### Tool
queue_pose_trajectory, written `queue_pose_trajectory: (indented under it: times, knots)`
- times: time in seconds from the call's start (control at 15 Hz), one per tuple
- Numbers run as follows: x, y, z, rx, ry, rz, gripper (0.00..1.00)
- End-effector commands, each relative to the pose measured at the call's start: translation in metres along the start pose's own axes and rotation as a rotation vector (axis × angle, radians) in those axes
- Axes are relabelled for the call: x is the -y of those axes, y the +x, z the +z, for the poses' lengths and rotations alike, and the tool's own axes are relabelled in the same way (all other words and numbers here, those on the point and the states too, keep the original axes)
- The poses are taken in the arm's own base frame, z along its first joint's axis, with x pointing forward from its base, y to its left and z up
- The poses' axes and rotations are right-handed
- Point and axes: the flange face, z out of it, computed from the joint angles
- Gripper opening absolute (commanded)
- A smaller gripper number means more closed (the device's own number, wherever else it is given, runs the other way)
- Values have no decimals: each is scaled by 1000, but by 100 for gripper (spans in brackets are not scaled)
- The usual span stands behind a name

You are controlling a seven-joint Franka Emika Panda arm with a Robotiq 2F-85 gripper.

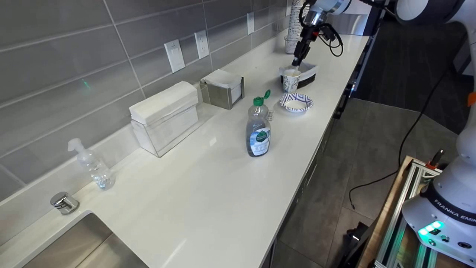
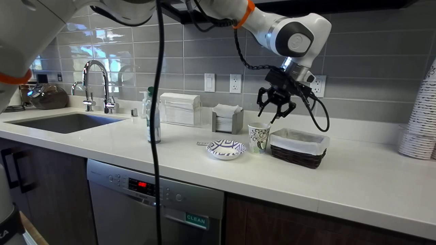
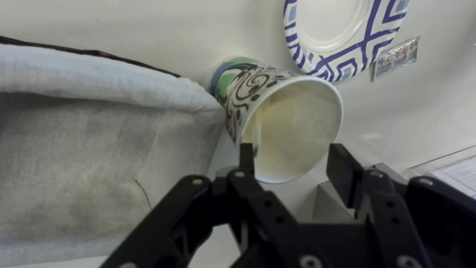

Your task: Remove the plastic spoon from the paper cup and put it on the plate

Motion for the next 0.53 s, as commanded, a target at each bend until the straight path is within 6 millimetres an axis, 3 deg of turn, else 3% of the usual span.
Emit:
queue_pose_trajectory:
  times: [0.0, 0.47]
  knots:
    - [-4, 0, 6, 27, 20, 24, 55]
    - [-4, 0, 10, 34, 24, 33, 40]
